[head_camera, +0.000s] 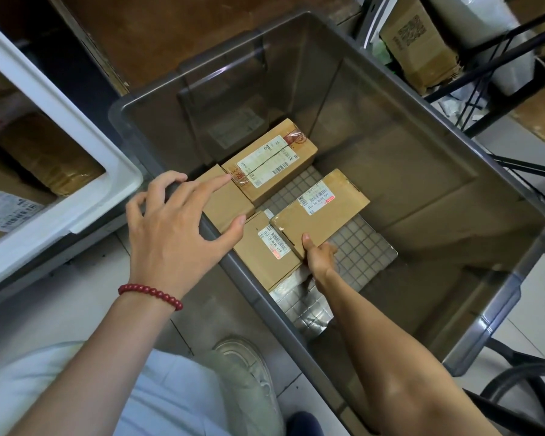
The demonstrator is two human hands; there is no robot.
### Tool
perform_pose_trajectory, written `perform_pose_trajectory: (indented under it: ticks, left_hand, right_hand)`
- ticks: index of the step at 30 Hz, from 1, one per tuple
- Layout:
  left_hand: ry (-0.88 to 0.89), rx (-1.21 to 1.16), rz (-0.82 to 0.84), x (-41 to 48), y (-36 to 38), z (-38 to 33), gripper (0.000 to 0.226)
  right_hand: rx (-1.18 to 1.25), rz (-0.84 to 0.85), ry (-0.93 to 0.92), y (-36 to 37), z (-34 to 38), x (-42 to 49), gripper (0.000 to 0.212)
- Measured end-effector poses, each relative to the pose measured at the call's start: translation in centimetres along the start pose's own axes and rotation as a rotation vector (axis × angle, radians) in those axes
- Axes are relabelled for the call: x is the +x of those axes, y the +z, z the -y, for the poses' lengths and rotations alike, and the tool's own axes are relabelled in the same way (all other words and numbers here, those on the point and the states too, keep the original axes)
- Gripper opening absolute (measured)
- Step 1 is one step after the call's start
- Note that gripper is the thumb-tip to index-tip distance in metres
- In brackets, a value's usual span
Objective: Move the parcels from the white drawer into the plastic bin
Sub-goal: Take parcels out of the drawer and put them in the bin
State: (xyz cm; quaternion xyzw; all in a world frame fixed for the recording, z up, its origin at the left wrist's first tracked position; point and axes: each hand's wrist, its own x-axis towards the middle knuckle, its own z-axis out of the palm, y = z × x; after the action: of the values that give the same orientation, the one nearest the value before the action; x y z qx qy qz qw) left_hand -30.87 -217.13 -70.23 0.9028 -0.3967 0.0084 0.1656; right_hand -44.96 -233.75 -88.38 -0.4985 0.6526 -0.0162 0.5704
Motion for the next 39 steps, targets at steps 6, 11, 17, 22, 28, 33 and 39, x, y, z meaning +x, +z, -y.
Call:
perform_pose_trajectory:
  ticks: [6, 11, 17, 22, 28, 33, 39]
  left_hand:
    - [-0.001, -0.003, 0.017, 0.1, 0.1, 0.2, 0.054]
    - [-0.002, -0.006, 0.027, 0.1, 0.1, 0.2, 0.057]
    - [-0.004, -0.011, 0.014, 0.0, 0.0, 0.2, 0.058]
    - [-0.014, -0.024, 0.028, 0.1, -0.2, -0.1, 0.06]
    - [-0.008, -0.011, 0.014, 0.0, -0.2, 0.0, 0.061]
    - [0.012, 0.031, 0.014, 0.0, -0.1, 0.2, 0.06]
    - [0.025, 0.058, 0.008, 0.1, -0.1, 0.3, 0.061]
  right_hand:
    - [-0.002, -0.027, -0.019, 0.5, -0.2, 0.7, 0.056]
    - [0.02, -0.073, 0.015, 1.3, 0.2, 0.6, 0.055]
    - [0.27, 0.073, 0.069, 0.6, 1.0, 0.5, 0.046]
    - [0.427, 0.052, -0.116, -0.4, 1.2, -1.4, 0.045]
    - [0.632, -0.334, -0.117, -3.2, 3.2, -0.6, 0.032]
    - [0.433, -0.473, -0.039, -4.5, 2.1, 0.5, 0.014]
    - [-0.025, -0.272, -0.073, -4.7, 0.9, 1.2, 0.029]
